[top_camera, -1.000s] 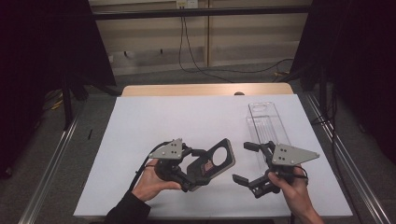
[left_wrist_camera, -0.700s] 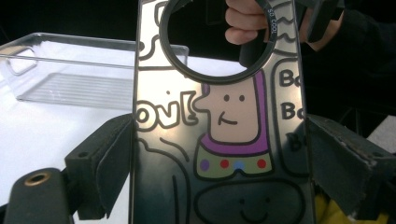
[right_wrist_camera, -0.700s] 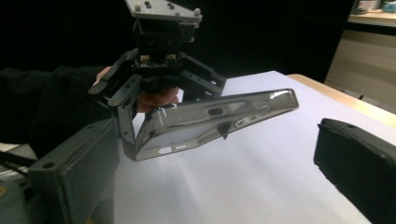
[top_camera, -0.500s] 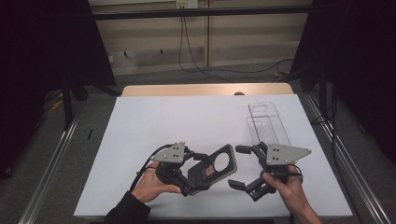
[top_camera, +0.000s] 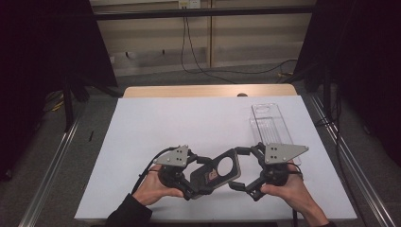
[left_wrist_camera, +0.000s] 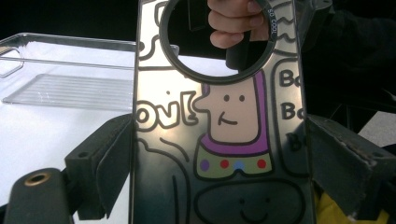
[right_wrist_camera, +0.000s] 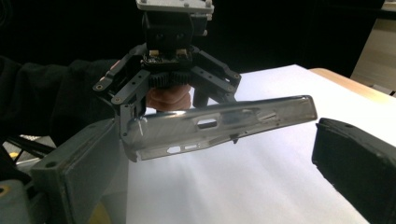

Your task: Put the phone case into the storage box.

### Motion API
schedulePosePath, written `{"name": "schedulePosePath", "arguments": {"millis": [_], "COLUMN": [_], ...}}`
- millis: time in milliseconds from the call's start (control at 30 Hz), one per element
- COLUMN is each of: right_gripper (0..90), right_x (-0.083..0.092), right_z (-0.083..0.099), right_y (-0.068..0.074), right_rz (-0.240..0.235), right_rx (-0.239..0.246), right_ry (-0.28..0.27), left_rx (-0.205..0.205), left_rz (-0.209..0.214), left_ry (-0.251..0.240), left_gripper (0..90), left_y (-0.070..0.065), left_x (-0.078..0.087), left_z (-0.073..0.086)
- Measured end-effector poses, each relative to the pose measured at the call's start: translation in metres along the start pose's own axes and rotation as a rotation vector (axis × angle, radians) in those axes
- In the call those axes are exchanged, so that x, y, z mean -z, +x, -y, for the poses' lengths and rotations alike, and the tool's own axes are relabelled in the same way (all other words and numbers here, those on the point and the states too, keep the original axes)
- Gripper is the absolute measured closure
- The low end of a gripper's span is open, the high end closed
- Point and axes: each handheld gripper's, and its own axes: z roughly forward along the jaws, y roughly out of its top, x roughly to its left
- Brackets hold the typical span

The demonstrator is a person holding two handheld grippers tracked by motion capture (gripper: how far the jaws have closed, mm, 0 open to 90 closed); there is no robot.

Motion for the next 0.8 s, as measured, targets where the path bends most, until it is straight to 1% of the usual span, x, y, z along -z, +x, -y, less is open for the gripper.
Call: {"name": "schedulePosePath", "arguments": {"millis": [33, 167, 233, 267, 333, 467, 533, 800], "right_gripper": [0.2, 0.7, 1.2, 1.2, 2.2, 3.3, 3.9, 7.1], "right_x": [-0.001, -0.0035, -0.0041, -0.0045, -0.0043, -0.0051, -0.006, -0.0093], "right_z": [-0.0003, -0.0013, -0.0013, -0.0012, -0.0012, -0.0016, -0.0017, -0.005], "right_y": [-0.0002, -0.0013, -0.0021, -0.0027, -0.0039, -0.0057, -0.0062, -0.0074], "right_rz": [-0.005, -0.022, -0.031, -0.035, -0.042, -0.059, -0.075, -0.115], "right_rx": [-0.002, 0.016, 0.016, 0.02, 0.028, 0.025, 0.024, 0.063], "right_ry": [0.001, 0.016, 0.028, 0.031, 0.028, 0.03, 0.035, 0.057], "left_rx": [-0.002, -0.005, 0.001, 0.007, 0.005, 0.006, 0.004, 0.003], "left_rz": [0.003, 0.009, 0.016, 0.013, 0.017, 0.02, 0.025, 0.041], "left_ry": [0.003, 0.008, 0.007, 0.005, 0.006, 0.01, 0.014, 0.023], "left_gripper": [12.4, 12.4, 12.4, 12.4, 12.4, 12.4, 12.4, 12.4], "left_y": [-0.0002, -0.0005, 0.0, 0.0, 0.0001, -0.0002, -0.0002, 0.0001], "left_x": [0.0001, -0.0002, -0.0001, -0.0001, 0.0003, -0.0003, -0.0007, -0.0018], "left_z": [-0.0001, 0.0001, 0.0004, 0.0004, 0.0003, 0.0006, 0.0007, 0.0018]}}
